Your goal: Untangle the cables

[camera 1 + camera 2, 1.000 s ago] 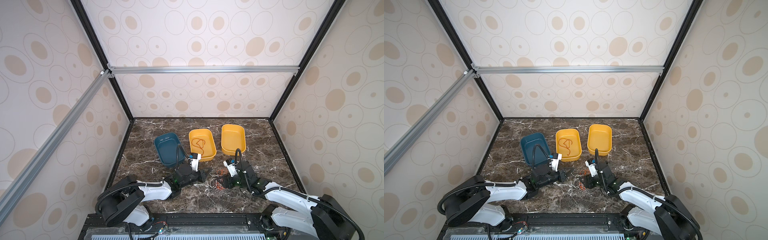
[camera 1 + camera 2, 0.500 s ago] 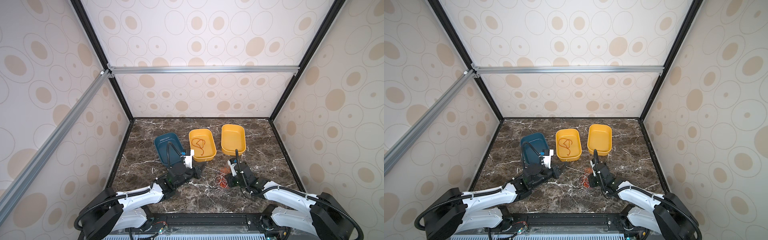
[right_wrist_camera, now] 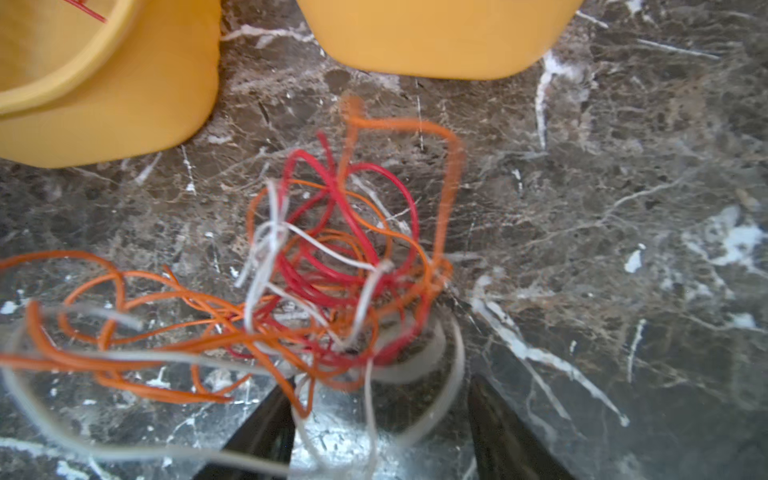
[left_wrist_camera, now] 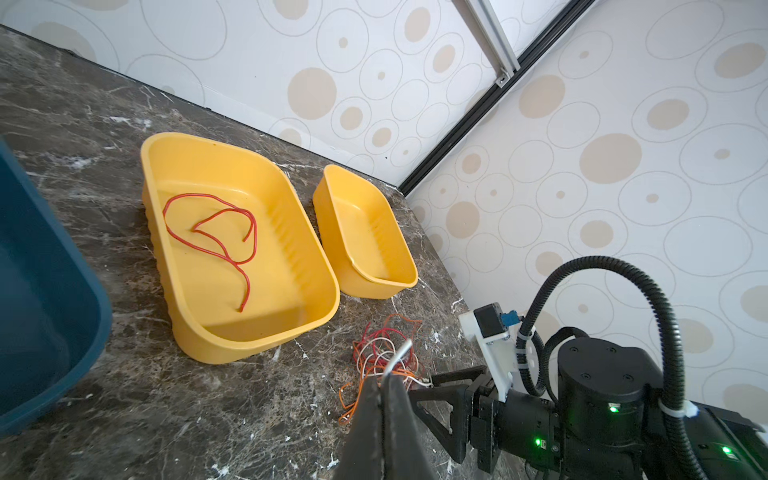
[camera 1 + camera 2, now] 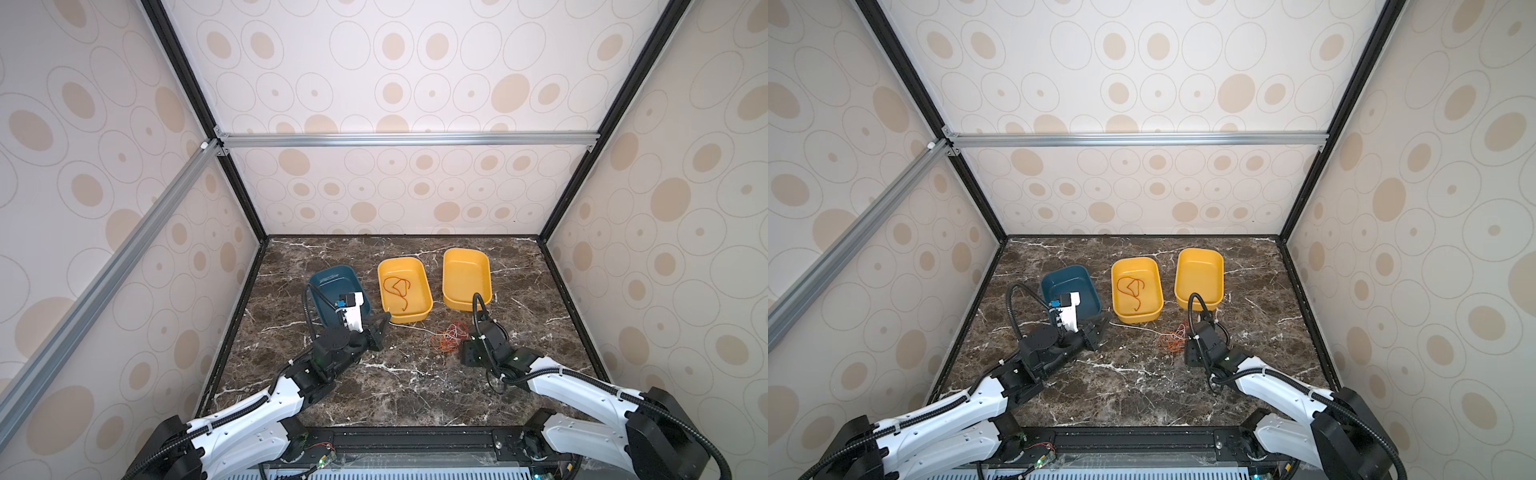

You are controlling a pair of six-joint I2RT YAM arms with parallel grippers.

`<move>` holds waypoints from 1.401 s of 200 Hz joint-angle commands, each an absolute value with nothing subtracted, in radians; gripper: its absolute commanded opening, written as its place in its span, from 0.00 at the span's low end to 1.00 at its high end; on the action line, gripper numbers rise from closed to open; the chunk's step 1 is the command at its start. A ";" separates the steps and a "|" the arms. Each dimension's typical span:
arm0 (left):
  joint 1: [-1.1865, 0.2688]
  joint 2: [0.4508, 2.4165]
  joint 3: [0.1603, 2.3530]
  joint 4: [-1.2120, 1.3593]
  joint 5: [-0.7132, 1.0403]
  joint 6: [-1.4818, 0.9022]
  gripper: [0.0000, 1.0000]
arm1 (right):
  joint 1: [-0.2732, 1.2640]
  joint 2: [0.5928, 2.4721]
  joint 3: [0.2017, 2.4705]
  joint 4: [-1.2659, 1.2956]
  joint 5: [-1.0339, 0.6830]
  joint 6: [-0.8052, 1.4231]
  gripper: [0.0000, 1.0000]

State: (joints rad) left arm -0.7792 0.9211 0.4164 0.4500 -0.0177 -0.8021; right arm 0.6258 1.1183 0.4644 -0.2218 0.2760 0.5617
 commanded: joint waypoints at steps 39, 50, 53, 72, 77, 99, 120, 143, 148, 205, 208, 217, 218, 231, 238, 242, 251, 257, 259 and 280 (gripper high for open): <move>-0.766 0.928 0.460 0.421 -0.004 -0.771 0.00 | 0.618 1.041 0.552 -0.279 0.018 0.379 0.68; -0.766 0.938 0.467 0.429 0.009 -0.766 0.00 | 0.620 1.016 0.558 -0.268 -0.057 0.346 0.69; -0.766 0.939 0.469 0.431 0.015 -0.763 0.00 | 0.620 1.009 0.558 -0.264 -0.072 0.341 0.69; -0.766 0.951 0.481 0.443 0.043 -0.756 0.00 | 0.625 0.982 0.554 -0.203 -0.155 0.313 0.72; -0.765 0.953 0.484 0.443 0.049 -0.756 0.00 | 0.626 0.981 0.554 -0.183 -0.174 0.305 0.73; -0.766 0.956 0.499 0.454 0.086 -0.762 0.00 | 0.632 1.018 0.566 -0.085 -0.273 0.262 0.72; -0.766 0.945 0.509 0.479 0.118 -0.777 0.00 | 0.647 1.093 0.572 0.035 -0.337 0.238 0.72; -0.766 0.928 0.520 0.503 0.158 -0.796 0.00 | 0.650 1.190 0.592 0.156 -0.359 0.237 0.71; -0.766 0.927 0.522 0.509 0.167 -0.802 0.00 | 0.651 1.210 0.596 0.186 -0.366 0.238 0.71; -0.766 0.924 0.515 0.573 0.245 -0.840 0.00 | 0.656 1.443 0.688 0.417 -0.394 0.227 0.64; -0.766 0.924 0.515 0.576 0.249 -0.842 0.00 | 0.656 1.452 0.693 0.422 -0.392 0.227 0.63; -0.766 0.922 0.512 0.581 0.255 -0.844 0.00 | 0.656 1.474 0.701 0.438 -0.379 0.231 0.59; -0.766 0.922 0.511 0.580 0.256 -0.844 0.00 | 0.657 1.476 0.701 0.439 -0.379 0.232 0.59; -0.766 0.916 0.501 0.581 0.255 -0.846 0.00 | 0.657 1.484 0.706 0.449 -0.354 0.243 0.38; -0.767 0.912 0.495 0.578 0.249 -0.847 0.00 | 0.657 1.482 0.706 0.450 -0.351 0.249 0.28; -0.766 0.910 0.490 0.575 0.246 -0.847 0.00 | 0.657 1.479 0.706 0.450 -0.350 0.251 0.23; -0.766 0.908 0.481 0.569 0.241 -0.847 0.00 | 0.657 1.468 0.705 0.441 -0.347 0.256 0.15; -0.765 0.910 0.475 0.564 0.238 -0.846 0.00 | 0.656 1.459 0.705 0.428 -0.346 0.259 0.11; -0.766 0.911 0.472 0.562 0.237 -0.846 0.00 | 0.656 1.456 0.705 0.425 -0.347 0.259 0.09; -0.766 0.931 0.449 0.538 0.227 -0.841 0.02 | 0.655 1.422 0.706 0.375 -0.344 0.259 0.00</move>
